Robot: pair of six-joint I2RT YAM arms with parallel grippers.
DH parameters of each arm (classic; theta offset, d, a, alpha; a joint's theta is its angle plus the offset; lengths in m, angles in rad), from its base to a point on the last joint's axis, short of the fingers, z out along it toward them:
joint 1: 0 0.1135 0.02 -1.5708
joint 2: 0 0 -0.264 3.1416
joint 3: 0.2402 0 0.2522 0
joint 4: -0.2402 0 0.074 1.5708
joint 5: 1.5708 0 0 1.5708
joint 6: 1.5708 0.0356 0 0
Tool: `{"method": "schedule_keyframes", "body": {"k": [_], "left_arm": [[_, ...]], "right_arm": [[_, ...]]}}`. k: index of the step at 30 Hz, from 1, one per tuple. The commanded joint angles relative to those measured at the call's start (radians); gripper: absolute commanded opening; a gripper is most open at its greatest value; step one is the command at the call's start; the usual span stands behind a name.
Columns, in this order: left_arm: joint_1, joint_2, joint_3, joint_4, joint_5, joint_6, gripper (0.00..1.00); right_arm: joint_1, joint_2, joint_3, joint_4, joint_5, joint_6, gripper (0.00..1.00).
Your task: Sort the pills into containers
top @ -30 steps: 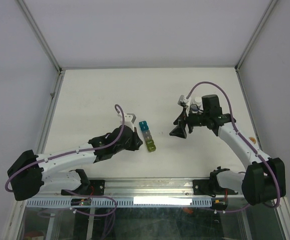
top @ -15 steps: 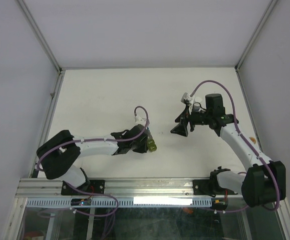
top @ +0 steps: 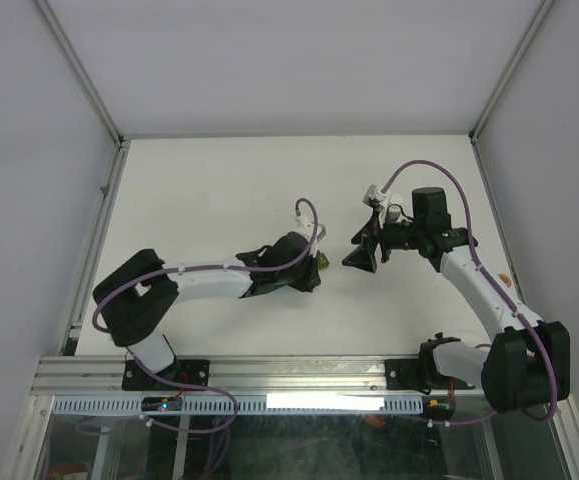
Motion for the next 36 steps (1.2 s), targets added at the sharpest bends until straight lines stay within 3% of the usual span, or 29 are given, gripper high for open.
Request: {"method": "schedule_keyframes", "body": {"k": [1, 6, 8, 10, 11, 14, 15, 18, 21, 28, 36], "left_arm": [[0.010, -0.214, -0.144, 0.101, 0.019, 0.050, 0.01], [0.010, -0.468, -0.301, 0.119, -0.050, 0.070, 0.17], [0.010, -0.540, -0.352, 0.149, -0.054, 0.114, 0.29], [0.010, -0.605, -0.412, 0.208, -0.061, 0.191, 0.49], [0.010, -0.631, -0.444, 0.276, -0.064, 0.250, 0.66], [0.010, -0.679, -0.547, 0.450, -0.092, 0.380, 0.93], [0.011, -0.686, -0.574, 0.488, -0.126, 0.405, 0.98], [0.039, -0.688, -0.590, 0.503, -0.129, 0.444, 0.99], [0.073, -0.688, -0.623, 0.507, -0.025, 0.456, 0.99], [0.084, -0.666, -0.747, 0.704, 0.002, 0.484, 0.93], [0.138, -0.544, -0.688, 0.656, 0.110, 0.506, 0.90]], "right_arm": [[-0.012, -0.010, 0.038, -0.001, -0.012, -0.039, 0.77], [-0.014, -0.027, 0.037, -0.027, -0.047, -0.113, 0.81], [-0.013, -0.034, 0.038, -0.041, -0.070, -0.159, 0.86], [-0.006, -0.040, 0.051, -0.068, -0.089, -0.223, 0.91], [0.002, -0.041, 0.061, -0.079, -0.100, -0.267, 0.95], [0.033, -0.027, 0.112, -0.140, -0.148, -0.406, 0.99], [0.036, -0.013, 0.129, -0.192, -0.172, -0.478, 0.99], [0.053, 0.028, 0.184, -0.301, -0.230, -0.692, 0.99], [0.105, 0.073, 0.201, -0.357, -0.216, -0.831, 0.99], [0.173, 0.092, 0.097, -0.292, -0.187, -0.828, 0.95], [0.172, 0.041, 0.033, -0.221, -0.162, -0.780, 0.95]]}}
